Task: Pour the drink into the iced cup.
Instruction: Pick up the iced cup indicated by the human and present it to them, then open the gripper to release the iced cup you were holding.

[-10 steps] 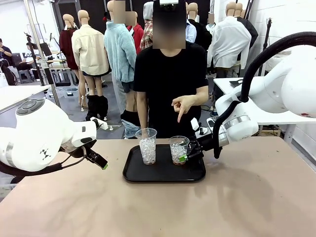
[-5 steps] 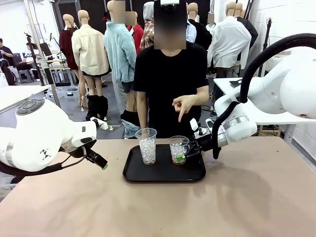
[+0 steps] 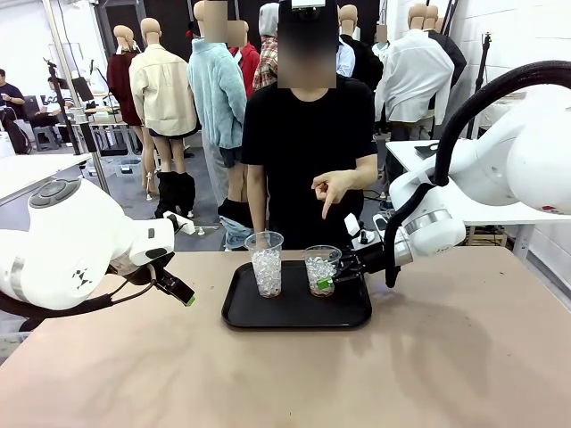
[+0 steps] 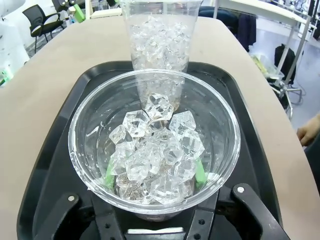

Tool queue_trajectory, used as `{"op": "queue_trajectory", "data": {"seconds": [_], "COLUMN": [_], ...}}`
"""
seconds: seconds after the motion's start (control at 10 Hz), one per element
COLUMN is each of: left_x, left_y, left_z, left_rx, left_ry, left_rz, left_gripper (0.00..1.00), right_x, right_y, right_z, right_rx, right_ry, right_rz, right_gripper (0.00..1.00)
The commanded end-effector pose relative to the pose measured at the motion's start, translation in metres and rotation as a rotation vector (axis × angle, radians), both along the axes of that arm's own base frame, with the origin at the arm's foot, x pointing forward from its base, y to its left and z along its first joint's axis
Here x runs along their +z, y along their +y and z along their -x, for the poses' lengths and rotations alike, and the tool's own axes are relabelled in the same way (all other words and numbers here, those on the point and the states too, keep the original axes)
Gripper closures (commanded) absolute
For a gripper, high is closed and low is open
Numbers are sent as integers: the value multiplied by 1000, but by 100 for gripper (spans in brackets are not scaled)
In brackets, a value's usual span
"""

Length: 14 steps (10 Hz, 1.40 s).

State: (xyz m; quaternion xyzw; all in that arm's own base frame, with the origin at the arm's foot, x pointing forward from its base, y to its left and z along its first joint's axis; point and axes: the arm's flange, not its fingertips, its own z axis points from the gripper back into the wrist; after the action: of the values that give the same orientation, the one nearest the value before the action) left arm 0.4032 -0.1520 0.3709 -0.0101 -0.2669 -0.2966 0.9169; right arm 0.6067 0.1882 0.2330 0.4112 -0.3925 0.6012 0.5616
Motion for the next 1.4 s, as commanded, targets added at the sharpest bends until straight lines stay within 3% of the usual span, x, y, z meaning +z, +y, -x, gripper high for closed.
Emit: {"op": "queue_trajectory", "data": {"seconds": [0.0,0.2,0.7,1.0,1.3], "left_x": [0,0,0,0,0], "left_y": [1,1,1,1,1], "left_z": [0,0,0,0,0], "left_rx": [2,2,2,2,2], "left_ry": [-1,-1,-1,-1,-1], "left_rz": [2,2,2,2,2], "left_gripper": [0,0,0,0,0], "right_x": [-1,10,59,58,66], "right_y": [1,0,-4,-1,-6], "right_z": [-3,-1,19,16,12], "right_rx": [-8,-11,-50,-33,-20], "right_ry": [7,3,-106,-65,-94], "right_rz": [-34,-29,17,18,28], "right_gripper": [38,38,38,38,38]}}
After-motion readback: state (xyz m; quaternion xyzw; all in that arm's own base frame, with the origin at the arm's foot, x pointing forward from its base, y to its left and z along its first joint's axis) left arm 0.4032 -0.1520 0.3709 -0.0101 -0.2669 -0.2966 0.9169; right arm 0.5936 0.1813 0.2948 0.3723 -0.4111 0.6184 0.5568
